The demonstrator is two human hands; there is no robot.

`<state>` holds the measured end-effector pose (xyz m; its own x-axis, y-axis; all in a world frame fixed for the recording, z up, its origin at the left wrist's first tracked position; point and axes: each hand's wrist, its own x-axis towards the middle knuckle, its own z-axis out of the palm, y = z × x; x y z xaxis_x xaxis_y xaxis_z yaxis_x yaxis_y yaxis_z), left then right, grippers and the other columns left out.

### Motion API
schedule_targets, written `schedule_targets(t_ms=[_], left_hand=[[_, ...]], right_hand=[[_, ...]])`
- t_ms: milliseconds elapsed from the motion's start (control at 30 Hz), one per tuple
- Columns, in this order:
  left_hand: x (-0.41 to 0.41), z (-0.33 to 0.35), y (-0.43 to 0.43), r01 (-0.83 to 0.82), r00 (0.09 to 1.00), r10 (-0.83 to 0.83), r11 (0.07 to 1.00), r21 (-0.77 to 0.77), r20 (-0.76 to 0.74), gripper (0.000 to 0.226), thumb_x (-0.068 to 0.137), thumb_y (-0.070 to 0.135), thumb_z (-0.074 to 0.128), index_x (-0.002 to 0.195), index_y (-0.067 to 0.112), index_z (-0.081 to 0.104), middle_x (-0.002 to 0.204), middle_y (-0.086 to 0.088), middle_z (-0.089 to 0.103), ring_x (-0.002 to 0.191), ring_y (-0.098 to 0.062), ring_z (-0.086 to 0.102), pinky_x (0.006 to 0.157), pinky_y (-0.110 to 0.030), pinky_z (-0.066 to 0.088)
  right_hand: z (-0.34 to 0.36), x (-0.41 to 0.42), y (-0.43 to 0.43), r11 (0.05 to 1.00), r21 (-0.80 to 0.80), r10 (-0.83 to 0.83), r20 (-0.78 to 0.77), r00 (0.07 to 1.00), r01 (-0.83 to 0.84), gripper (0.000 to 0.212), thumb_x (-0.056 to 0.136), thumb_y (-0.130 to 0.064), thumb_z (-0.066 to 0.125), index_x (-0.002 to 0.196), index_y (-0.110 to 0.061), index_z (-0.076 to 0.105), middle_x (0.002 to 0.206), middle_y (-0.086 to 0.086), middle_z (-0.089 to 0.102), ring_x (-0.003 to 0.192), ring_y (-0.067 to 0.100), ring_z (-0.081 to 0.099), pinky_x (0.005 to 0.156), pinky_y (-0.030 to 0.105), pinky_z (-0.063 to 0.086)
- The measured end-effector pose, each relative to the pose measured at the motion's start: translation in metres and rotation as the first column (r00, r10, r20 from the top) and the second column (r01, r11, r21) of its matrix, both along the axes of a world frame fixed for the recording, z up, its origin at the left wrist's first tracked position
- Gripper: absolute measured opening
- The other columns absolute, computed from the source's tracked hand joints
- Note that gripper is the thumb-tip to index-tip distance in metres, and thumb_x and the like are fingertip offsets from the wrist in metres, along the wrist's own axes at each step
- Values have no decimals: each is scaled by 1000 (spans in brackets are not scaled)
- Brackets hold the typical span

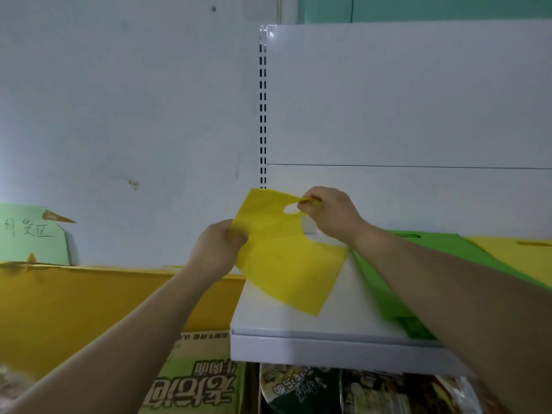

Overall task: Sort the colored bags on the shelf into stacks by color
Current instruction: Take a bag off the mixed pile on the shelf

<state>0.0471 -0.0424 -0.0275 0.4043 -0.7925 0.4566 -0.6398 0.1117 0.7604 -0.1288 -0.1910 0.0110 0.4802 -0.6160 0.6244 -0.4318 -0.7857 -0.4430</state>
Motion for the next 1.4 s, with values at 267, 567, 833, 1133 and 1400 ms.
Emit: schedule_targets(t_ms=[267,567,833,1133,1400], left_hand=[[7,25,11,23,977,-51,990,-137,-205,12,96,19,52,96,23,63,95,2,68,91,-23,65,84,-42,53],[18,41,26,102,888,-174,977,-188,-426,14,94,14,54,100,21,64,103,-6,69,89,-25,66,82,-41,53],[23,26,49,226,846,-278,960,-166,-455,28,91,11,58,115,25,54,101,3,65,87,-17,65,65,-31,51],[24,27,62,265,836,-318,948,-179,-446,27,90,9,59,112,24,58,107,-5,69,90,-26,67,78,-42,55],[-14,54,87,329,787,-411,910,-250,-459,25,91,6,55,111,20,60,108,-5,69,95,-26,67,81,-42,53]], right_hand=[[12,-8,0,955,179,-277,263,924,236,87,84,-39,70,150,-15,20,156,6,20,144,22,16,116,35,18],[22,-11,32,903,425,-142,420,896,-56,35,90,-26,65,119,-12,51,118,5,57,96,19,57,79,30,46],[47,-13,52,937,347,-212,638,740,-31,38,84,-29,71,113,-20,48,112,3,63,96,20,63,88,39,52],[17,-44,83,873,482,-226,544,808,-81,38,88,-6,64,122,-13,50,116,7,63,93,19,63,71,28,50],[41,-84,113,837,504,-130,561,817,-213,32,94,-16,59,122,-28,48,110,-1,65,90,19,66,68,35,54]])
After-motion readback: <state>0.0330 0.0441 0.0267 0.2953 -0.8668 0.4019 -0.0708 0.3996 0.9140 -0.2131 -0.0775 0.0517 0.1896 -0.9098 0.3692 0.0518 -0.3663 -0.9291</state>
